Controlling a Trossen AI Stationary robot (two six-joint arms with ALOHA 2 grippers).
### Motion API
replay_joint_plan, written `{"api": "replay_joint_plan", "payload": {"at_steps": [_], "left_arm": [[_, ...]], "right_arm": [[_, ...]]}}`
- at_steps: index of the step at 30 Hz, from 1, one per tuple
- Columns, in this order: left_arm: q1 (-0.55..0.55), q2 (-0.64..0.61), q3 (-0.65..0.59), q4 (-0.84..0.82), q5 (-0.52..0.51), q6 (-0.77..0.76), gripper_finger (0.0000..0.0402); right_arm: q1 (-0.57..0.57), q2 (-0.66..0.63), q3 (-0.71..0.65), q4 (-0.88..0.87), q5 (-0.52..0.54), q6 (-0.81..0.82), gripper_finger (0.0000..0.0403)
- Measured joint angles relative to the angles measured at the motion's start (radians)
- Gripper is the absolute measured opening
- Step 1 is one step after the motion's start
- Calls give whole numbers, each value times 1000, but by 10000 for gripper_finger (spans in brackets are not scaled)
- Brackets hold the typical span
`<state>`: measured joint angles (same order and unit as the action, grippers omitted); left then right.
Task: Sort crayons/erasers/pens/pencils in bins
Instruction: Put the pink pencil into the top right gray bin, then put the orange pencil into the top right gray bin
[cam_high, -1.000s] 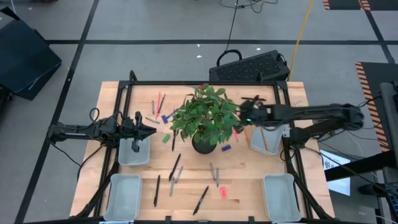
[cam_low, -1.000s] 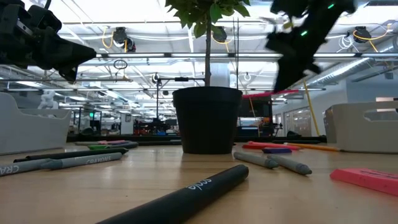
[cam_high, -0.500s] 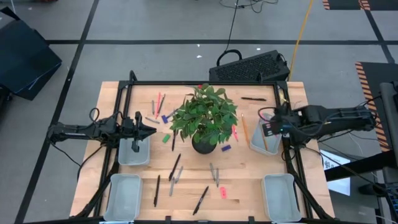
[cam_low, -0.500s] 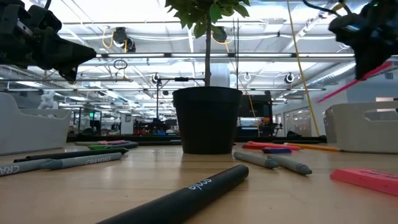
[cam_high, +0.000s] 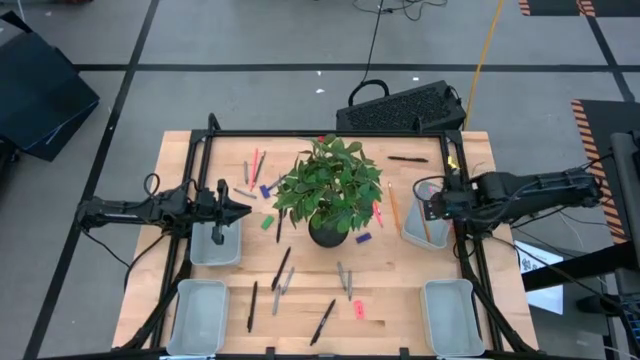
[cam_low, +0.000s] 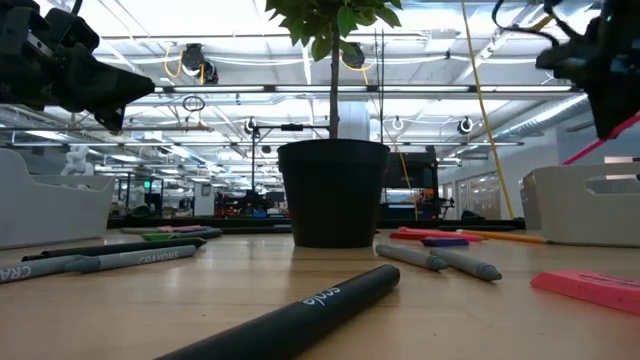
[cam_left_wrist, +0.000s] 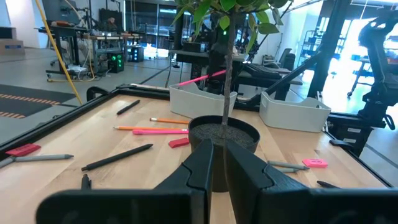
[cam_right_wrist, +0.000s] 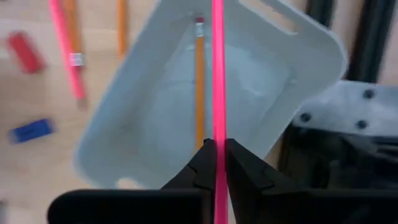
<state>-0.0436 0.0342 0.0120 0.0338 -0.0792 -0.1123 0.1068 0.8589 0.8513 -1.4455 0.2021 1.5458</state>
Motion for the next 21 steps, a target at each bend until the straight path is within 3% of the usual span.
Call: {"api": "replay_joint_plan", "payload": {"at_steps": [6, 14, 21], "left_arm": [[0, 0, 0, 0, 0, 0, 42], [0, 0, 0, 0, 0, 0, 42], [0, 0, 0, 0, 0, 0, 42]], "right_arm": [[-2, 58, -113, 109, 5, -49, 43], [-23, 103, -52, 134, 19, -177, 132], [-119, 182, 16, 371, 184, -397, 150]]}}
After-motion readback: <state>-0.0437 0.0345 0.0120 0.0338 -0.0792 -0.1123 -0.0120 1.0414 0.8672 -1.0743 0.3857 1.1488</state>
